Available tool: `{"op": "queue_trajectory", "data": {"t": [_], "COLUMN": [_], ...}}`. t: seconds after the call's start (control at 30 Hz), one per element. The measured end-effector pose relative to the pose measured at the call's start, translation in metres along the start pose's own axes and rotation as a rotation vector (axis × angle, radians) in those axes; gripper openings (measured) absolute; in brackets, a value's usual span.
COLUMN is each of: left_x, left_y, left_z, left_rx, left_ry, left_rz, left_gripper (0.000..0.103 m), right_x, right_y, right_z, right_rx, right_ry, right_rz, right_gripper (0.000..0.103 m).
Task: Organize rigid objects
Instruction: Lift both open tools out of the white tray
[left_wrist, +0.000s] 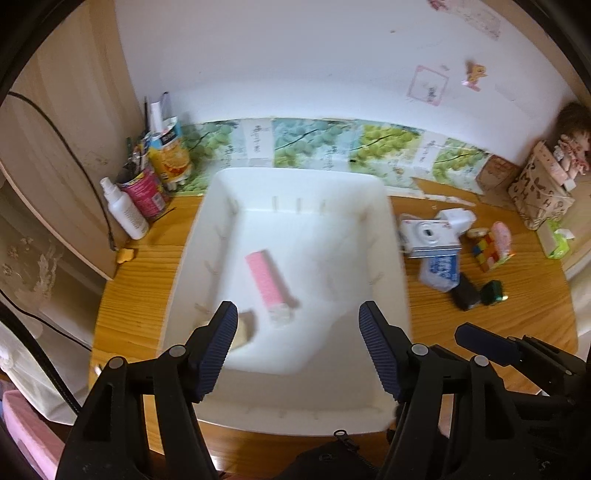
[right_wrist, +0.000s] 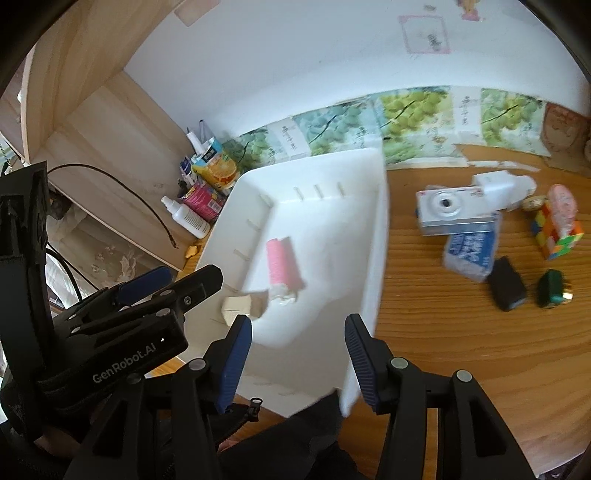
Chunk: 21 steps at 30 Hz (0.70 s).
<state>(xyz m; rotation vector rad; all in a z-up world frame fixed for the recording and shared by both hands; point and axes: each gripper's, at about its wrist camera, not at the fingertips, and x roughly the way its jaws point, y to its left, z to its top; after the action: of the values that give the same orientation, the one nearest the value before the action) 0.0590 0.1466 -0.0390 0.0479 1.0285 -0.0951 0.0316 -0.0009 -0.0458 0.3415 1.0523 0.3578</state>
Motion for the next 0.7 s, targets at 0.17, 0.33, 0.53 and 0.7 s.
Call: {"op": "queue_trajectory", "data": {"t": [0.17,0.33,0.53,0.7], "left_x": [-0.009,-0.012,-0.008,-0.003], "left_y": [-0.032,-0.065,-0.101,-0.125], "left_z": [-0.001,-0.006,-0.013,-0.021], "left_rx": [-0.020,-0.052,-0.102,-0.159], "left_ry": [-0.023,-0.033,-0.025,-0.020], "left_rz": [-0.036,-0.060,-0.084,-0.098], "left_gripper": [0.072,0.072,0.072,0.073], "right_x": [-0.027,-0.050,-0.068,-0.079], "right_y": [-0.025,-0.054,-0.088,-0.114], "right_z": [-0.001,-0.002,-0.003,-0.003], "right_rx": [-0.017,-0.041,-0.074,-0.124], "right_ry": [-0.023,-0.029,-0.014,0.005], "right_rz": [-0.026,-0.034,-0.043,-0.050], "right_gripper": [0.057,0.058,0.058,0.058]}}
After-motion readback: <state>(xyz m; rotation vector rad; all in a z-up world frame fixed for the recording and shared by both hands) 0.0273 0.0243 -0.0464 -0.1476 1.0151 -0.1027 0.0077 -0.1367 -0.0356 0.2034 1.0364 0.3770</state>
